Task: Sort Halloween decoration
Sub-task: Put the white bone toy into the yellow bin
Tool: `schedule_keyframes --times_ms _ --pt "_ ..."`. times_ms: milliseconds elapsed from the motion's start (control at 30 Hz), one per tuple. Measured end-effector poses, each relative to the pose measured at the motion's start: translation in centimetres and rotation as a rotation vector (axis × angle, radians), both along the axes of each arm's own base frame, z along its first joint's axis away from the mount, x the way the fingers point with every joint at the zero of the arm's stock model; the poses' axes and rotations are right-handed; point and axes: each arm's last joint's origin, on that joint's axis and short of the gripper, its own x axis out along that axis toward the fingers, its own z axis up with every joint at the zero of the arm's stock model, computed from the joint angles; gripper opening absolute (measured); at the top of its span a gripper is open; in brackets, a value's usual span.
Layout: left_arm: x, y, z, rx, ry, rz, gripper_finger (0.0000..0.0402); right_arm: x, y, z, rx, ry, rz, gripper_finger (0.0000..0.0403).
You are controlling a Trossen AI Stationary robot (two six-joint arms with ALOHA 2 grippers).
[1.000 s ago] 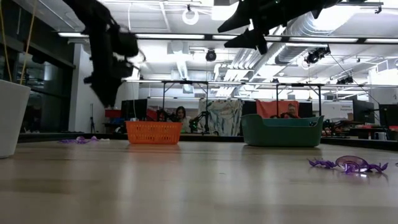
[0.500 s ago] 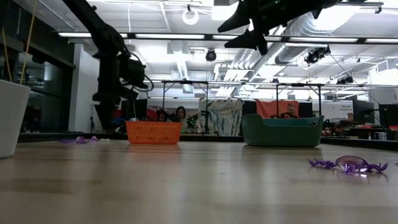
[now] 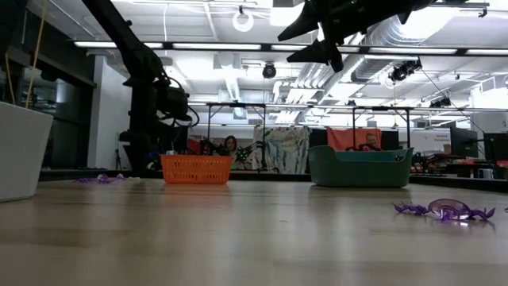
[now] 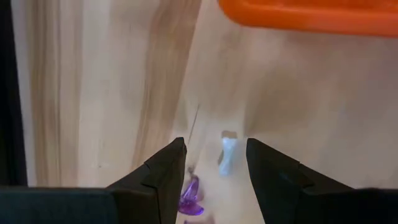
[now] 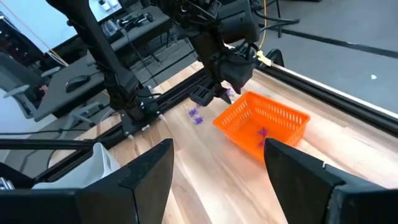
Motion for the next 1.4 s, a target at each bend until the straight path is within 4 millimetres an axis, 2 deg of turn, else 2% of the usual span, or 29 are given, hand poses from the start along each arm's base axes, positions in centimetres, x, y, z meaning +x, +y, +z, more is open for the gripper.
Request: schedule_keyframes --times_ms 300,400,533,633,1000,1267,1400 --pt "0.0 -0.1 0.1 0.051 0.071 0.024 0.0158 0.0 0.0 0.0 -0.005 0.005 0.002 0.0245" --pt "0.1 -0.4 1.2 0.064 0.086 0.068 0.0158 0.0 0.0 0.0 -0.005 0.004 0.002 0.0245" --pt "0.0 -0.9 2.8 0.056 -0.006 0.124 0.0158 0.0 0.0 0.0 -0.012 0.006 -0.015 0.0245" --pt "0.2 -1.2 3.2 0.039 -0.048 0.121 0.0158 0.0 -0.1 0.0 -0.016 0.007 -0.025 0.0245" --pt "-0.5 -2.9 -0.3 0.029 -0.043 0.079 0.0158 0.0 -0.1 0.0 -0.013 0.006 -0.026 0.0245" --pt "-0.5 -2.6 -0.9 0.129 -0.039 0.090 0.0158 0.0 -0.1 0.0 0.009 -0.001 -0.035 0.0245" --pt "-0.5 -2.6 -1.1 0.104 -0.052 0.069 0.0158 0.0 -0.1 0.0 0.010 -0.001 -0.035 0.0245"
